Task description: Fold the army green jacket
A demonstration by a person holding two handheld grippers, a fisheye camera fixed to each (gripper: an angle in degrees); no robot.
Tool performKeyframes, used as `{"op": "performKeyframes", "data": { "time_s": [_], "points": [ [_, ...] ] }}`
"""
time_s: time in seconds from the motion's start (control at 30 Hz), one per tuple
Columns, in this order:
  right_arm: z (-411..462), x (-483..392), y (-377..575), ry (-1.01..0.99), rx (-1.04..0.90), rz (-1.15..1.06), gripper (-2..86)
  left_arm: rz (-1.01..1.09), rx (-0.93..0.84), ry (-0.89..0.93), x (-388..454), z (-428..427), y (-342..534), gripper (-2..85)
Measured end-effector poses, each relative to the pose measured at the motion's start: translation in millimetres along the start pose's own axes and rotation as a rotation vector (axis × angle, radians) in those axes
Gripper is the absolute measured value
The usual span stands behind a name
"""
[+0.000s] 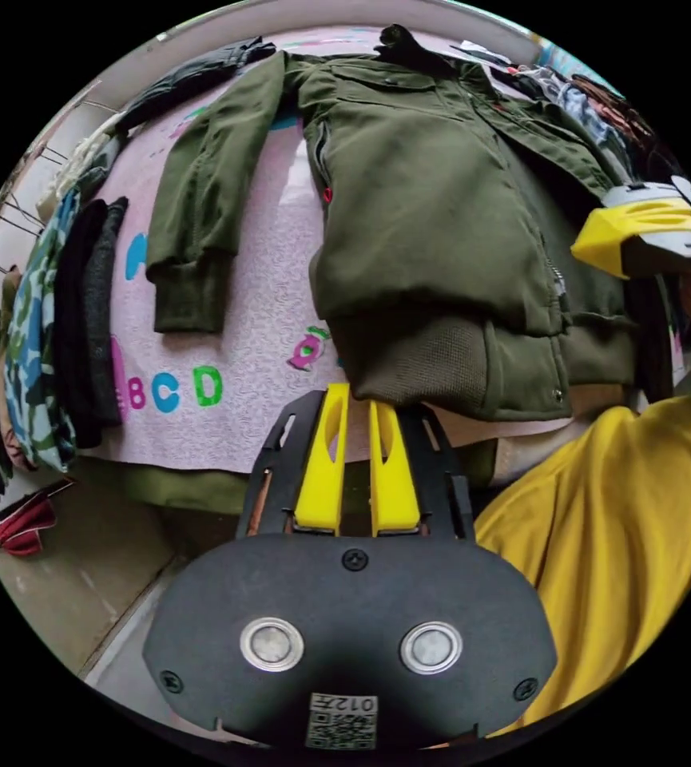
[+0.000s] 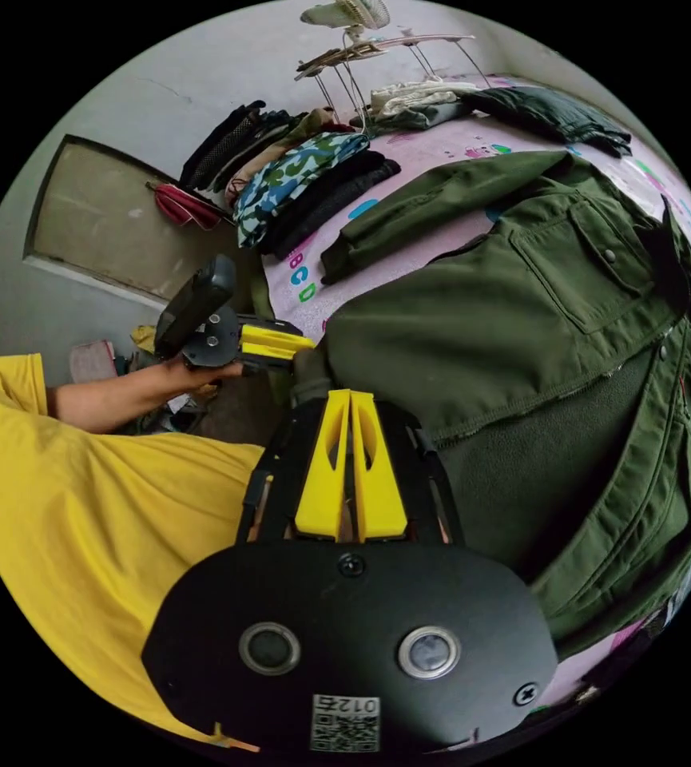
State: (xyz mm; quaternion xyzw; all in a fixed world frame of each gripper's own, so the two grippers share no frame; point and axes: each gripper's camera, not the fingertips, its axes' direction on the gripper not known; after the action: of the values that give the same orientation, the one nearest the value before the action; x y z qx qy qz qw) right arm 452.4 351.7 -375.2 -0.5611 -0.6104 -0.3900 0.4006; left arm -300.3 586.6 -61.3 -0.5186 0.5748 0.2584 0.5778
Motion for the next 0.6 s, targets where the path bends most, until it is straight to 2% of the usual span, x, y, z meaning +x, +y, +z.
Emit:
{"op": "performKeyframes", "data": {
  "time_s": [0.1, 0.2, 0.3, 0.37, 0.43, 0.47, 0.53, 0.6],
  "points": [
    [1, 4, -2, 0.006, 0.004, 0.006, 0.2, -0.001, -0.011, -0.080, -10, -19, 5, 0.6],
    [22, 8, -13, 0.079, -0.084, -0.017, 0.1, -0.009, 0.036, -0.229, -26, -69, 24, 0.2],
    [58, 22, -25, 0.160, -0.194, -0.007, 0.2, 0.112, 0.038, -0.267, -19, -97, 31, 0.0],
    [67, 35, -30, 0.139, -0.211, 0.045, 0.3, 0.188, 0.008, -0.316, 1, -85, 31, 0.0],
    [53, 57, -29, 0.030, -0.150, 0.184, 0.7, 0.228, -0.063, -0.385, 14, -64, 32, -0.1],
    [47, 63, -28, 0.003, -0.125, 0.215, 0.9, 0.203, -0.133, -0.409, 12, -50, 37, 0.0],
    [20, 86, -15, -0.079, -0.029, 0.311, 2.3, 0.064, -0.134, -0.411, -4, -51, 57, 0.1],
    [2, 108, -2, -0.124, 0.043, 0.397, 4.3, -0.050, -0.057, -0.258, -22, -71, 86, 0.2]
  ]
}}
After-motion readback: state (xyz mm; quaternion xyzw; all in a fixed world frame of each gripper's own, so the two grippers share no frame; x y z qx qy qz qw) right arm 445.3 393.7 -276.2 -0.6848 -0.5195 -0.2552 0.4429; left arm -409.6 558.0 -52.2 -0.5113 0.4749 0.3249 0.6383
